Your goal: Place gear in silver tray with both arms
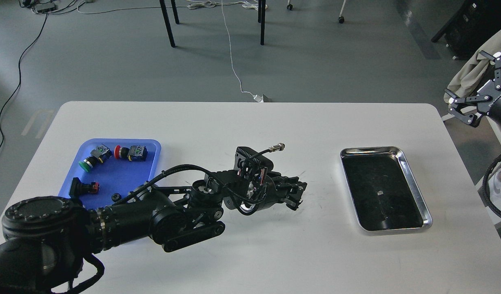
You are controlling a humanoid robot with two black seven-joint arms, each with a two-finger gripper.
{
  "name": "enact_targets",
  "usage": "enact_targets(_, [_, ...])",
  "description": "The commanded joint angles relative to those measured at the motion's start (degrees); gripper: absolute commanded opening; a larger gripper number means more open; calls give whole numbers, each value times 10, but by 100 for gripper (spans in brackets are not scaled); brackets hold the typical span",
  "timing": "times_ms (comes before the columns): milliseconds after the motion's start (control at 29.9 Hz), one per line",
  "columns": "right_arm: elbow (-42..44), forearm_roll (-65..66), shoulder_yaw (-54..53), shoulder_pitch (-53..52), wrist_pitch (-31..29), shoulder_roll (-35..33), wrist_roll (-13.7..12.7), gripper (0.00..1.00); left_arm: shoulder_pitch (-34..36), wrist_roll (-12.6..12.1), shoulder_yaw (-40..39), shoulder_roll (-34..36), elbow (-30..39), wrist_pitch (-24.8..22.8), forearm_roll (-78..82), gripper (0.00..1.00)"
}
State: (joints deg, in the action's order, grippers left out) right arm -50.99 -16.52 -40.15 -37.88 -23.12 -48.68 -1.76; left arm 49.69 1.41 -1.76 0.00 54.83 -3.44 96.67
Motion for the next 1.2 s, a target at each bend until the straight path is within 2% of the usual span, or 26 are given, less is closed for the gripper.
enact_targets(0, [1,0,1,1,0,1,1,99,-5,1,0,0,-2,0,-2,29])
enact_targets(67, [1,0,1,1,0,1,2,99,-5,3,0,0,-2,0,-3,42])
enact_targets(267, [1,0,1,1,1,2,2,99,-7,5,0,0,-7,4,-9,46])
enact_targets(401, [0,0,0,1,0,2,2,99,-9,6,0,0,-8,14,-12,58])
enact_targets(468, [-3,0,1,-1,0,2,1,99,-9,6,0,0,-8,16,-13,69])
enact_targets(568, [-10,2,1,-6,0,1,1,99,-5,-1,-10,0,-8,19,-33,96])
enact_targets(769, [-46,41,1,-9,3,-4,-3,99,9,-1,-97,0,-21,17,-89,98])
enact_targets(969, [-81,132,1,-8,11,0,-3,99,16,-2,-185,0,-36,19,-221,98])
enact_targets(1170, [-199,349,19,-8,100,14,-8,99,15,-8,-241,85,-36,19,-389,98])
